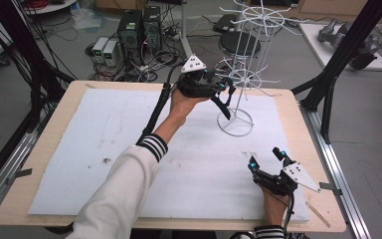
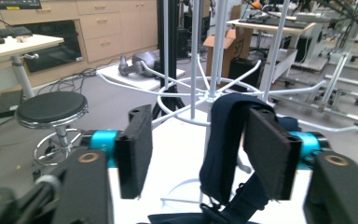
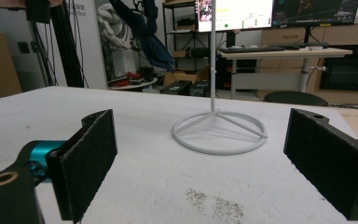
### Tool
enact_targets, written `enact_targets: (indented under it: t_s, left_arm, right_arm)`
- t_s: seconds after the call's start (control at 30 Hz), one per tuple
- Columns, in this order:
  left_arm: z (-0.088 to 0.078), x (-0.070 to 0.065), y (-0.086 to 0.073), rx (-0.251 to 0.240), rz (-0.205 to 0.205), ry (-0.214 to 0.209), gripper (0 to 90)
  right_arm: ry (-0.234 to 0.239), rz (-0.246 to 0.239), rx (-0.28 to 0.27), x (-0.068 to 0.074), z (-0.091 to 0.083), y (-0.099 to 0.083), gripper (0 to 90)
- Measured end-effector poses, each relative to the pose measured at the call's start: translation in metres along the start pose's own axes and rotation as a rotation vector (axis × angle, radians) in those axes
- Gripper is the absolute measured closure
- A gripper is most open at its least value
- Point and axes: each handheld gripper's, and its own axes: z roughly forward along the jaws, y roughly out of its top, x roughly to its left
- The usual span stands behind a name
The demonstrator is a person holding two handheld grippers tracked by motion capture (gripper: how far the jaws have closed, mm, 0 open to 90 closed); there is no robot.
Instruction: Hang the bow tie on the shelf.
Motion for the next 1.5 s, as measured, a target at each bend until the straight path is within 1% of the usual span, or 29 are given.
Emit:
enact_targets:
  t_s: [0.17,0.2,0.3,0.4,0.5,0.53,0.63,0.67,0.8,0.9,0.93,1.03,1.07,1.17,1.3,1.43,1.5]
  left_arm:
    - [0.0003,-0.0015,0.0001,-0.008,0.013,0.009,32.6]
    - [-0.0001,-0.0022,0.0004,-0.005,0.027,0.016,29.3]
    - [-0.0003,-0.0026,0.0006,-0.002,0.032,0.015,27.8]
    - [-0.0007,-0.0026,0.0010,0.000,0.023,0.017,27.6]
    - [-0.0014,-0.0020,0.0015,0.002,0.023,0.023,27.7]
    - [-0.0025,-0.0012,0.0024,-0.005,0.008,0.033,27.8]
    - [-0.0035,0.0000,0.0032,-0.006,0.002,0.041,28.1]
    - [-0.0041,0.0007,0.0037,-0.007,-0.003,0.054,28.2]
    - [-0.0047,0.0022,0.0039,0.004,-0.010,0.076,28.2]
    - [-0.0049,0.0025,0.0041,0.002,-0.012,0.082,27.8]
    - [-0.0048,0.0028,0.0044,-0.006,-0.011,0.094,27.1]
    - [-0.0049,0.0033,0.0045,-0.006,-0.018,0.092,22.1]
    - [-0.0051,0.0041,0.0043,-0.006,-0.026,0.089,21.7]
    - [-0.0049,0.0039,0.0042,0.001,-0.028,0.091,21.0]
    - [-0.0039,0.0008,0.0039,0.003,-0.027,0.074,20.9]
    - [-0.0023,-0.0008,0.0026,0.007,-0.036,0.065,20.4]
    - [0.0001,-0.0028,0.0004,0.019,-0.040,0.062,19.8]
  right_arm:
    - [0.000,-0.001,0.000,0.0000,0.0000,0.0000,8.6]
    - [0.000,0.000,0.001,0.0000,-0.0001,0.0000,8.6]
    - [0.000,-0.004,0.000,0.0000,0.0000,0.0000,8.6]
    - [-0.001,-0.004,0.001,0.0002,0.0000,0.0000,8.6]
    - [0.001,-0.003,-0.002,0.0002,0.0001,0.0000,8.6]
    - [0.000,-0.007,-0.003,-0.0002,0.0001,0.0000,8.6]
    - [0.001,-0.009,-0.003,-0.0002,0.0001,0.0000,8.6]
    - [0.002,-0.007,-0.004,-0.0001,0.0001,0.0000,8.6]
    - [-0.002,-0.003,-0.003,-0.0001,0.0000,-0.0001,8.6]
    - [-0.002,-0.004,-0.003,-0.0001,0.0000,-0.0001,8.6]
    - [-0.002,-0.004,-0.002,-0.0003,-0.0001,0.0000,8.6]
    - [-0.002,-0.004,-0.001,-0.0002,-0.0001,0.0000,8.6]
    - [-0.003,-0.005,-0.002,-0.0002,-0.0001,0.0000,8.6]
    - [-0.002,-0.004,-0.002,-0.0001,-0.0001,0.0000,8.6]
    - [-0.001,-0.007,-0.005,-0.0002,0.0002,0.0000,8.6]
    - [0.001,-0.008,-0.003,0.0000,0.0001,0.0000,8.6]
    - [0.001,-0.009,-0.006,-0.0002,0.0002,0.0000,8.6]
